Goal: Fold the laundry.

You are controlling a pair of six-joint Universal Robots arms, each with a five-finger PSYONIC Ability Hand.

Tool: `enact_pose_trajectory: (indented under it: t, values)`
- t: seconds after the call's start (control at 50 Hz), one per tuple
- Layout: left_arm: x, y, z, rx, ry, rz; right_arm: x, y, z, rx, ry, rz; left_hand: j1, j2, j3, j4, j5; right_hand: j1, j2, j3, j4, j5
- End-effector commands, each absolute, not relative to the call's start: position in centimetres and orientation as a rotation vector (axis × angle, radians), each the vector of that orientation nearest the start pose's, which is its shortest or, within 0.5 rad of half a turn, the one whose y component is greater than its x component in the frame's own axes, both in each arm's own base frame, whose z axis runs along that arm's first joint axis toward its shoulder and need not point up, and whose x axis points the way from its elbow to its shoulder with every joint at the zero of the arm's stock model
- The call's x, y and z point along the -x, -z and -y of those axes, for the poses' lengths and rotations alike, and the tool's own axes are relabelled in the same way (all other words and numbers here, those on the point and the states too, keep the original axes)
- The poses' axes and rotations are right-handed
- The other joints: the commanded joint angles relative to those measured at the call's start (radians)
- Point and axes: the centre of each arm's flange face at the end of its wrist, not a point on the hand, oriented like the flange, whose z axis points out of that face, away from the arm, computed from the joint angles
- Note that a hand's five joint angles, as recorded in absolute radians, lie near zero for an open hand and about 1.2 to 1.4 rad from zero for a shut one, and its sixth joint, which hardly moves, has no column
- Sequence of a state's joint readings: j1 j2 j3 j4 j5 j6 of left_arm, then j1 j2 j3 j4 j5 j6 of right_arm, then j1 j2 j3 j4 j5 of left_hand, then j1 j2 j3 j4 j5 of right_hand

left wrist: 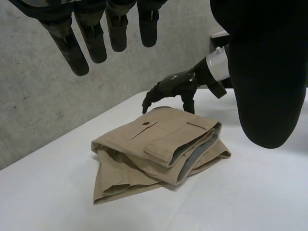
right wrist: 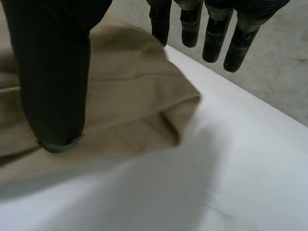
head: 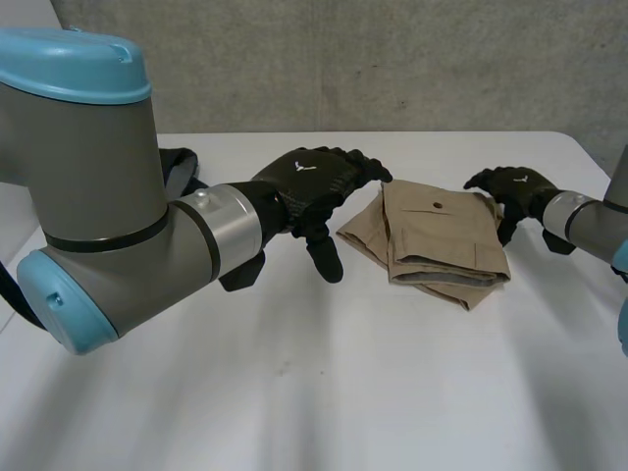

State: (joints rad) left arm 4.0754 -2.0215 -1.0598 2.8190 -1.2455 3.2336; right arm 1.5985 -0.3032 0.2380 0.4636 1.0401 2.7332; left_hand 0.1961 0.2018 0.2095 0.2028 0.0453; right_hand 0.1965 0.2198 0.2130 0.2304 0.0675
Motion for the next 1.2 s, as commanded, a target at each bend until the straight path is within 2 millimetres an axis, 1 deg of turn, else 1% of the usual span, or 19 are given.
enact_pose_trajectory:
  t: [0.02,0.06,0.16,0.28,0.3,0.36,0.4,0.5,0.52,0.66,0.8,0.94,1.0,1.08,1.1,1.14,1.16,1.2]
  values:
    - [35.6,-27.9,21.1,0.992,-1.456,1.861,-21.3,-13.7,46.0,0.950,1.525,-2.163,0.032,0.026,0.019,0.025,0.008,-0.022,-0.045,-0.038,-0.056,-0.068]
    - [35.6,-27.9,21.1,0.990,-1.455,1.862,-21.8,-14.1,45.3,0.940,1.484,-2.172,0.032,0.026,0.019,0.025,0.008,-0.022,-0.045,-0.038,-0.056,-0.068]
    - [35.6,-27.9,21.1,0.992,-1.453,1.862,-21.6,-14.6,44.5,0.860,1.417,-2.201,0.032,0.026,0.019,0.025,0.008,-0.022,-0.045,-0.038,-0.056,-0.068]
    - [35.5,-27.7,21.1,0.990,-1.445,1.870,-21.6,-13.2,42.5,0.775,1.268,-2.263,0.032,0.026,0.019,0.025,0.008,-0.022,-0.045,-0.038,-0.056,-0.068]
    - [35.5,-27.6,21.1,0.990,-1.445,1.870,-21.5,-13.3,42.3,0.763,1.269,-2.265,0.032,0.026,0.019,0.025,0.008,-0.022,-0.045,-0.038,-0.056,-0.068]
    - [35.5,-27.4,21.0,0.991,-1.442,1.873,-21.1,-15.9,42.4,0.715,1.383,-2.243,0.032,0.026,0.019,0.025,0.008,-0.022,-0.045,-0.038,-0.056,-0.068]
    - [35.5,-27.5,21.1,0.989,-1.447,1.870,-20.8,-17.2,43.1,0.669,1.483,-2.229,0.032,0.026,0.019,0.025,0.008,-0.022,-0.045,-0.038,-0.056,-0.068]
    - [35.6,-27.5,21.0,0.991,-1.449,1.865,-20.7,-17.6,44.4,0.658,1.577,-2.191,0.032,0.026,0.019,0.025,0.008,-0.022,-0.045,-0.038,-0.056,-0.068]
    - [35.6,-27.5,21.0,0.991,-1.449,1.865,-20.8,-17.6,44.5,0.662,1.578,-2.190,0.032,0.026,0.019,0.025,0.008,-0.022,-0.045,-0.038,-0.056,-0.068]
    - [35.6,-27.4,21.0,0.991,-1.444,1.869,-20.8,-15.0,46.0,0.656,1.508,-2.217,0.032,0.026,0.019,0.025,0.008,-0.022,-0.045,-0.038,-0.056,-0.068]
    - [35.6,-27.4,21.0,0.994,-1.444,1.867,-20.8,-13.2,46.7,0.683,1.492,-2.248,0.032,0.026,0.019,0.025,0.008,-0.022,-0.045,-0.038,-0.056,-0.068]
    - [35.6,-27.3,21.1,0.994,-1.444,1.867,-20.2,-12.8,47.1,0.688,1.504,-2.254,0.035,0.029,0.022,0.028,0.011,-0.022,-0.045,-0.038,-0.056,-0.068]
    - [35.7,-26.8,21.3,0.996,-1.433,1.879,-20.2,-12.6,47.1,0.692,1.498,-2.250,0.032,0.026,0.019,0.025,0.008,-0.006,-0.030,-0.023,-0.040,-0.052]
    - [35.7,-26.5,21.3,0.996,-1.426,1.886,-20.2,-11.7,47.1,0.695,1.478,-2.257,0.032,0.026,0.019,0.025,0.008,0.278,0.255,0.262,0.244,0.233]
    - [35.7,-26.4,21.3,0.996,-1.423,1.889,-20.3,-11.5,47.1,0.705,1.478,-2.256,0.032,0.026,0.019,0.025,0.008,0.511,0.488,0.495,0.478,0.466]
    - [35.7,-26.4,21.3,0.996,-1.423,1.889,-20.2,-11.6,47.2,0.710,1.488,-2.255,0.032,0.026,0.019,0.025,0.008,0.858,0.835,0.842,0.824,0.813]
    - [35.7,-26.4,21.3,0.996,-1.423,1.889,-20.1,-11.7,47.3,0.707,1.498,-2.258,0.032,0.026,0.019,0.025,0.008,1.196,1.173,1.180,1.162,1.151]
    - [35.6,-26.4,21.4,0.995,-1.424,1.890,-19.8,-11.9,47.6,0.698,1.519,-2.262,0.032,0.026,0.019,0.025,0.008,1.200,1.176,1.183,1.166,1.154]
